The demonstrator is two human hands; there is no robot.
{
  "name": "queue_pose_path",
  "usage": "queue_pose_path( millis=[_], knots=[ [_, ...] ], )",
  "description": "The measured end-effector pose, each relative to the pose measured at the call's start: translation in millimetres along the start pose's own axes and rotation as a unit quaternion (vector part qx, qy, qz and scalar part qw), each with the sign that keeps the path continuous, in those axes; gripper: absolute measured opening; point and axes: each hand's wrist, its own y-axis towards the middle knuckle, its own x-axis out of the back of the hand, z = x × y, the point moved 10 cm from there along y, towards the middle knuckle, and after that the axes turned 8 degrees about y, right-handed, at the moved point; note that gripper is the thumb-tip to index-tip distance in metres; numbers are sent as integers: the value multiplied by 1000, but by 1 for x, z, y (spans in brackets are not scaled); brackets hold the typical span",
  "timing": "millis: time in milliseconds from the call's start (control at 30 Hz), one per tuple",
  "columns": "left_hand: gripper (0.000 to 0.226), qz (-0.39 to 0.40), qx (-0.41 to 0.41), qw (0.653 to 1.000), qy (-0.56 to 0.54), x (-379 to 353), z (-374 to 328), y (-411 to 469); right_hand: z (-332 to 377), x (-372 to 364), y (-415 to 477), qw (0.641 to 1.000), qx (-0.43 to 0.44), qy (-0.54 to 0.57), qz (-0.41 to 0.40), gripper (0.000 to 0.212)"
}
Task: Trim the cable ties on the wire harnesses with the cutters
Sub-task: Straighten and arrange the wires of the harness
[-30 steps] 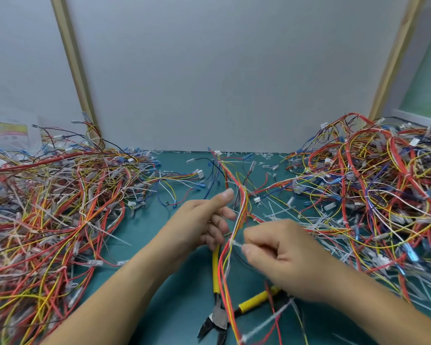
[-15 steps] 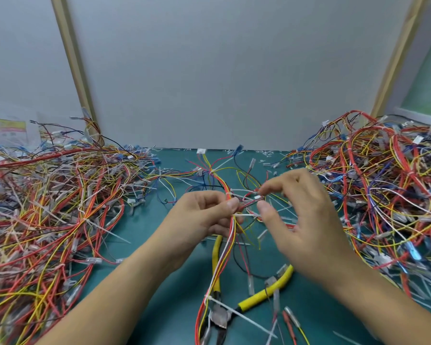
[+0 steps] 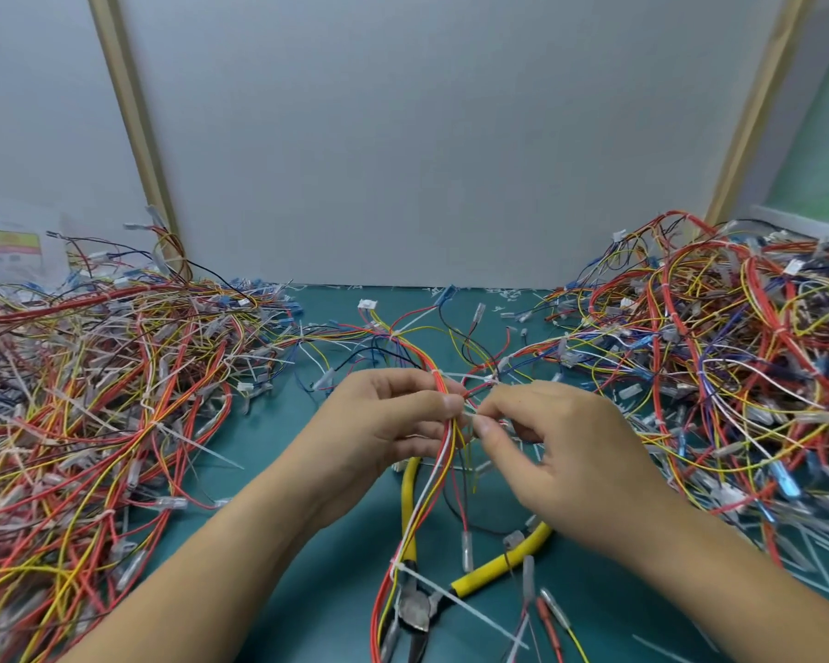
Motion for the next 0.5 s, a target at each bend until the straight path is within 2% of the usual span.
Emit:
queue_pose_path(
  millis=[100, 167, 300, 500],
  knots=[
    [21, 1, 26, 1000, -1, -1, 5, -1, 3, -3, 0, 999, 12, -42, 7, 17],
    [19, -4, 37, 999, -4, -2, 7, -1, 0, -7, 0, 1000, -4, -20, 13, 19],
    [22, -22, 43, 999, 3, -1, 10, 2, -20, -21, -3, 974, -99, 200, 21, 29],
    [23, -25, 7, 999, 23, -5, 1, -1, -35, -44, -4, 919, -170, 354, 26, 35]
  ],
)
